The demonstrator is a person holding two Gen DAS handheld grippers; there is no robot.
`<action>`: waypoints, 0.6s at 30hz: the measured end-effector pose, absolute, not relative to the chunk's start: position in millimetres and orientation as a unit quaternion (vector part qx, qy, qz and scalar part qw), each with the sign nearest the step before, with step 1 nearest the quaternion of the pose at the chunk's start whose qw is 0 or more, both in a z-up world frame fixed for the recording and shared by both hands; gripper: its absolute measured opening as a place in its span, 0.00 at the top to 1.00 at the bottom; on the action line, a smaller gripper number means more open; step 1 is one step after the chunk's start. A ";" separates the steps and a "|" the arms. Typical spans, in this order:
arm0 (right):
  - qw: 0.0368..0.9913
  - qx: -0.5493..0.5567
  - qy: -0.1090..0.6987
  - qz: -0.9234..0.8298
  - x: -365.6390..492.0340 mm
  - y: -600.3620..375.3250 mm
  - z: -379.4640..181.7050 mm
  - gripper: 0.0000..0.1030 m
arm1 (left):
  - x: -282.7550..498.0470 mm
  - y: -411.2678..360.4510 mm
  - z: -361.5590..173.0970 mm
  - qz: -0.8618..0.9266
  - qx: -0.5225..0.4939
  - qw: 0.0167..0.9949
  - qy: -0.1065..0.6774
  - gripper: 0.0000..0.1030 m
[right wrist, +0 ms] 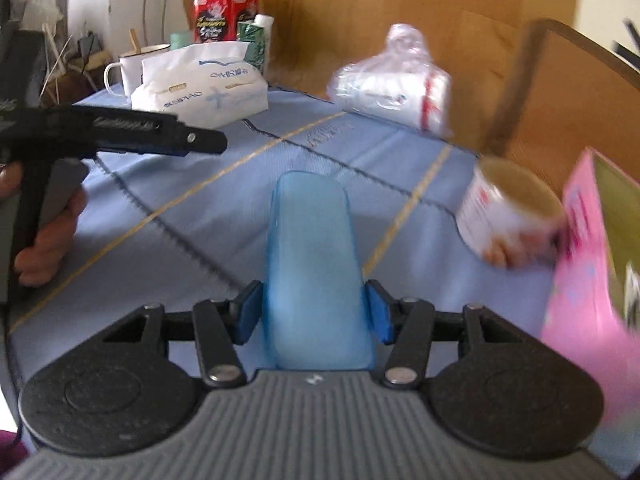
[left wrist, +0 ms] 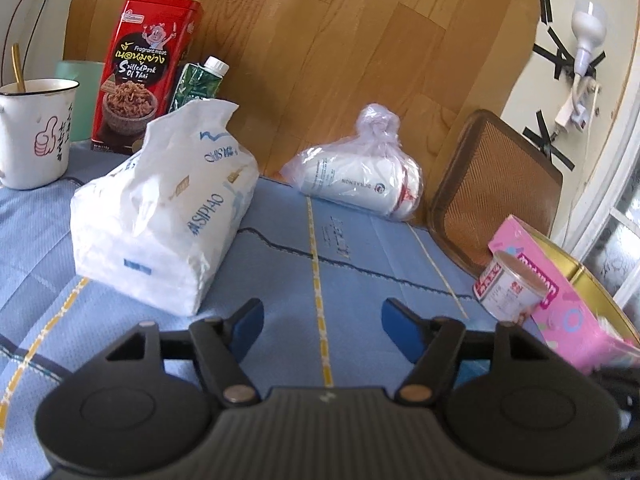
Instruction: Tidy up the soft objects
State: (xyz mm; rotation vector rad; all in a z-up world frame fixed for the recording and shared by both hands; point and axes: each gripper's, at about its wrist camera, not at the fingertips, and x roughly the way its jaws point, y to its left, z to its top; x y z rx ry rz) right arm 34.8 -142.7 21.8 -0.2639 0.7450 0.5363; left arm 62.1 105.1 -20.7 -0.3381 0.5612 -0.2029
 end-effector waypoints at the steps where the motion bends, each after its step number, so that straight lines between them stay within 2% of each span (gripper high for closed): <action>1: 0.891 -0.117 0.359 0.253 29.9 -145.4 18.0 0.45 | 61.0 104.9 -20.7 -0.100 -0.166 0.942 0.276 0.35; 6: 0.911 -0.078 0.326 0.239 9.0 -155.6 7.0 0.43 | 60.2 106.8 -21.9 -0.090 -0.172 0.940 0.280 0.35; 8: 0.913 -0.082 0.319 0.240 8.2 -156.0 6.4 0.38 | 60.1 107.3 -22.2 -0.088 -0.173 0.940 0.280 0.35; 14: 0.920 -0.074 0.300 0.239 3.8 -158.9 3.2 0.31 | 59.4 101.5 -20.9 -0.084 -0.155 0.944 0.279 0.33; 18: 0.921 -0.072 0.297 0.240 0.3 -158.8 3.4 0.30 | 59.7 97.9 -20.2 -0.086 -0.142 0.946 0.278 0.33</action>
